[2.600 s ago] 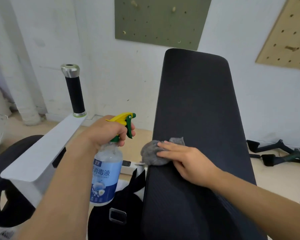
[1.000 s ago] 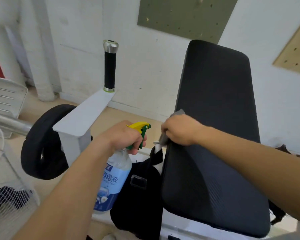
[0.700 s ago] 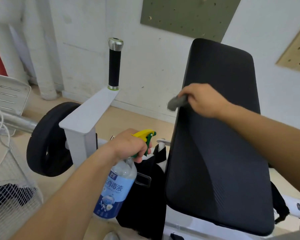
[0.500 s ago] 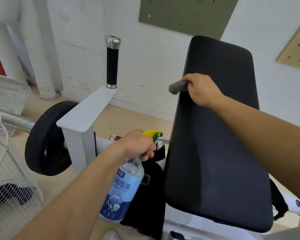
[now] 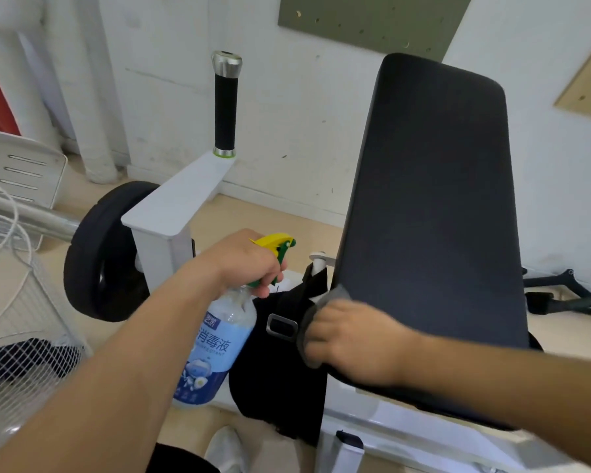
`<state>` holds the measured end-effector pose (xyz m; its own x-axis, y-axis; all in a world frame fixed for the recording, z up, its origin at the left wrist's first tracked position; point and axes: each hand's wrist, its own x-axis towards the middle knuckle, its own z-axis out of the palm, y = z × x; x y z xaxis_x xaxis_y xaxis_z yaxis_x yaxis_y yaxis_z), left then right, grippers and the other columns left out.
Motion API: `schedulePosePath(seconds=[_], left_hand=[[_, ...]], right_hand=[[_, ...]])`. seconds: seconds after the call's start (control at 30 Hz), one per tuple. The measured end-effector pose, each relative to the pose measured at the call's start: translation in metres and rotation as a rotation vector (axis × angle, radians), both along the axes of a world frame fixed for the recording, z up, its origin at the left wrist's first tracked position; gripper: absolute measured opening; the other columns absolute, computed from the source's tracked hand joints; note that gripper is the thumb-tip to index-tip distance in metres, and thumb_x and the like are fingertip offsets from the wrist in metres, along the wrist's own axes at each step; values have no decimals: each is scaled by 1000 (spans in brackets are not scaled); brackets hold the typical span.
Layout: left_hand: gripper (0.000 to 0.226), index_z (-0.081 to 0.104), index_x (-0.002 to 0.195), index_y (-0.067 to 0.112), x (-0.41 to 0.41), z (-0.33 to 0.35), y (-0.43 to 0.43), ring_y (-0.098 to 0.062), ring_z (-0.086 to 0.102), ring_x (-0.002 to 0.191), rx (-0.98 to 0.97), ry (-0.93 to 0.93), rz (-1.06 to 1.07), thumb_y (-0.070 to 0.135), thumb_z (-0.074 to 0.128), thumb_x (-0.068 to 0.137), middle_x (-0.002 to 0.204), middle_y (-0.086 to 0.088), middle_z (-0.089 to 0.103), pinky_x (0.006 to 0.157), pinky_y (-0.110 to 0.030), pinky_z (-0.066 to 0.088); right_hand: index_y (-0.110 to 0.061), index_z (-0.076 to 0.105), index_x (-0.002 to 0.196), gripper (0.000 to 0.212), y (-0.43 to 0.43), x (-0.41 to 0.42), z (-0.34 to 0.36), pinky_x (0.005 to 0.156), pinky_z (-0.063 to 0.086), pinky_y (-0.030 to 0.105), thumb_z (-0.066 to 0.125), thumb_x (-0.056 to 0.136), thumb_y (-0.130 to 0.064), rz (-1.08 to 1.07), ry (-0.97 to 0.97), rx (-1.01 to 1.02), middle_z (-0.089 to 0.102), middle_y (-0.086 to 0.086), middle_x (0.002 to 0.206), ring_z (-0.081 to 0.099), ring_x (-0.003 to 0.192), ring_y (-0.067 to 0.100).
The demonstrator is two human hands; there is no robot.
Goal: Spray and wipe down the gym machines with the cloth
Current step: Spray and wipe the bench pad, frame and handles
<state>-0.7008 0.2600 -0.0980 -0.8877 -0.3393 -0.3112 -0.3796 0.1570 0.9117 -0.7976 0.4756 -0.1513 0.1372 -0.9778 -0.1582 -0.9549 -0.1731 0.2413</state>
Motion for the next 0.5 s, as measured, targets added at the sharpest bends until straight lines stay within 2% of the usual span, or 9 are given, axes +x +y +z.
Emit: schedulePosePath(seconds=[0.07, 0.13, 0.23, 0.3, 0.37, 0.4, 0.5], left_hand=[[27, 68, 92, -7, 1, -1, 7, -17, 56, 56, 6, -13, -37, -16, 48, 76, 89, -17, 68, 46, -19, 47], [28, 69, 91, -5, 2, -4, 12, -18, 56, 56, 15, -24, -55, -16, 49, 76, 90, -18, 69, 46, -19, 46], [29, 69, 94, -5, 5, -7, 20, -20, 56, 58, 25, -48, -74, -14, 49, 76, 90, -17, 70, 47, -20, 48], [29, 70, 94, -3, 6, -9, 23, -20, 55, 57, 26, -63, -80, -14, 49, 77, 89, -17, 69, 47, -21, 47], [29, 69, 93, -3, 8, -11, 25, -19, 54, 51, 12, -67, -93, -15, 49, 76, 88, -18, 69, 46, -22, 46], [29, 69, 92, -3, 9, -12, 26, -19, 54, 49, 0, -71, -97, -15, 49, 75, 87, -18, 69, 46, -22, 45], [28, 68, 90, -2, 12, -14, 34, -17, 53, 46, -15, -87, -98, -17, 49, 75, 87, -18, 68, 43, -19, 43]], right_hand=[[-26, 69, 105, 29, -18, -38, 32, 91, 50, 41, 47, 88, -20, -92, 90, -66, 68, -2, 103, 61, 101, 26], [-28, 66, 117, 38, -33, -84, 71, 97, 48, 44, 52, 86, -11, -313, 186, -143, 65, -4, 123, 57, 117, 26], [-28, 62, 124, 48, -37, -106, 82, 100, 47, 49, 52, 85, -1, -530, 129, -168, 56, -6, 138, 49, 127, 23], [-24, 65, 121, 47, -25, -79, 56, 94, 52, 46, 50, 83, 0, -478, 94, -257, 57, -3, 138, 49, 130, 26], [-21, 70, 114, 43, -4, -38, 25, 83, 58, 40, 41, 85, -7, -379, 94, -347, 62, 1, 129, 53, 128, 28], [-20, 71, 110, 43, 5, -18, 12, 82, 57, 38, 37, 85, -11, -326, 100, -383, 66, 2, 123, 57, 125, 29], [-18, 73, 105, 35, 27, 20, -21, 98, 48, 35, 41, 90, -12, -164, 122, -373, 68, 4, 115, 59, 123, 30]])
